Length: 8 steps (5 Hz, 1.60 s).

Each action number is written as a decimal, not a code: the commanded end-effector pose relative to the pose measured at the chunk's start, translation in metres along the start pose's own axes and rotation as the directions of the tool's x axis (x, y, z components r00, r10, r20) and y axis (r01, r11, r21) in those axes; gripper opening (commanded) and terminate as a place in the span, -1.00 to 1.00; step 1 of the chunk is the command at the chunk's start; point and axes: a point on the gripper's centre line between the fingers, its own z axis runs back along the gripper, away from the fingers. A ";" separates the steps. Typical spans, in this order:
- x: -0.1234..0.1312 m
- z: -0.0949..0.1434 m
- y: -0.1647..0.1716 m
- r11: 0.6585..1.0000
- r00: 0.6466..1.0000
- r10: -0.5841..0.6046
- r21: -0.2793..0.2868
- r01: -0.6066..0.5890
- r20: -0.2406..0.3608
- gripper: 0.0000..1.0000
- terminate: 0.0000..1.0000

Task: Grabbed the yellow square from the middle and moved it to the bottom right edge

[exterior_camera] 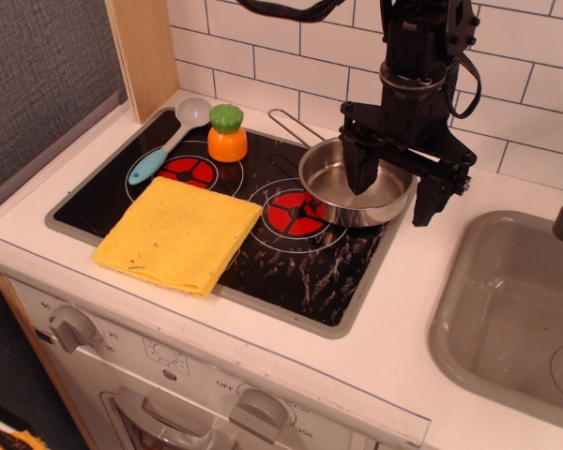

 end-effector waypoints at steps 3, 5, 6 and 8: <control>-0.024 0.016 0.025 0.999 0.999 0.043 0.022 -0.043 0.021 1.00 -1.00; -0.063 0.021 0.073 0.991 0.993 0.114 0.071 -0.114 0.015 1.00 -1.00; -0.079 0.007 0.094 0.983 0.987 0.164 0.084 -0.162 -0.006 1.00 -1.00; -0.108 -0.009 0.127 0.962 0.965 0.263 0.080 -0.262 -0.010 1.00 -1.00</control>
